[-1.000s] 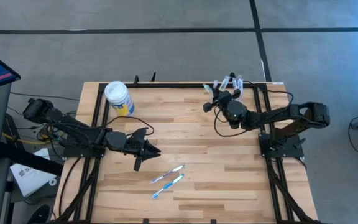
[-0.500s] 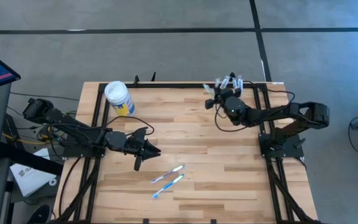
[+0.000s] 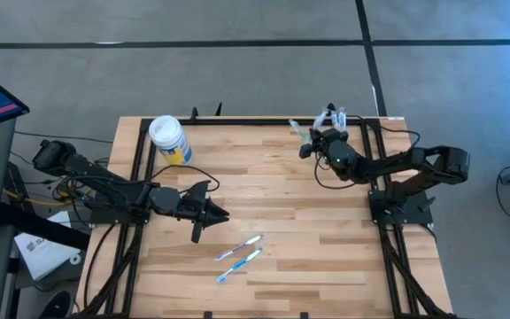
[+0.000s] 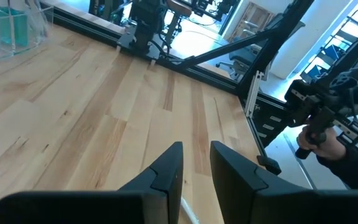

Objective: Pick & Place toothbrushing station
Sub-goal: Put the top blue toothbrush into the left transparent organizer

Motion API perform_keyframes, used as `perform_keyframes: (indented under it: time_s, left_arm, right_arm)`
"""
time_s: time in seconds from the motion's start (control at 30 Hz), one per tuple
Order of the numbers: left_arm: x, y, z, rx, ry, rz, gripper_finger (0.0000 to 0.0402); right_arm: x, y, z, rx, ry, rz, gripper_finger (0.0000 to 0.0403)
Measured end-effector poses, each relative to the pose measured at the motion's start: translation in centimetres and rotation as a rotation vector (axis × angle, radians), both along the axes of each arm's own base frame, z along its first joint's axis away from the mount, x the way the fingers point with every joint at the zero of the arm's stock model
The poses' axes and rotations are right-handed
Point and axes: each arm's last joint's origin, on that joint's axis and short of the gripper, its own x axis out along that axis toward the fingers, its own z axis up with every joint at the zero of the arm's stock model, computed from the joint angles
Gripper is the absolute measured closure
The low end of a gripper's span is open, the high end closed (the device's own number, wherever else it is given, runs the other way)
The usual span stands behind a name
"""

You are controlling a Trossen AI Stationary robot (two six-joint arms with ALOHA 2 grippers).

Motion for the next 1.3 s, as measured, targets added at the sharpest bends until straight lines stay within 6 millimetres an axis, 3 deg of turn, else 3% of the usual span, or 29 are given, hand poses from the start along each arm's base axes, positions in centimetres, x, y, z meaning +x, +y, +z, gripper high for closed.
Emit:
perform_keyframes:
  time_s: [0.37, 0.7, 1.3]
  left_arm:
    - [0.0, 0.0, 0.0, 0.000, -0.001, 0.001, 0.0325]
    - [0.0, 0.0, 0.0, 0.001, -0.001, 0.004, 0.0325]
    - [0.0, 0.0, 0.0, 0.001, 0.001, 0.002, 0.0325]
  right_arm:
    - [-0.7, -0.2, -0.8, 0.032, -0.006, -0.012, 0.0392]
    - [-0.8, -0.1, -1.1, 0.050, 0.027, 0.007, 0.0346]
    - [-0.6, 0.1, -1.0, 0.014, 0.086, 0.065, 0.0341]
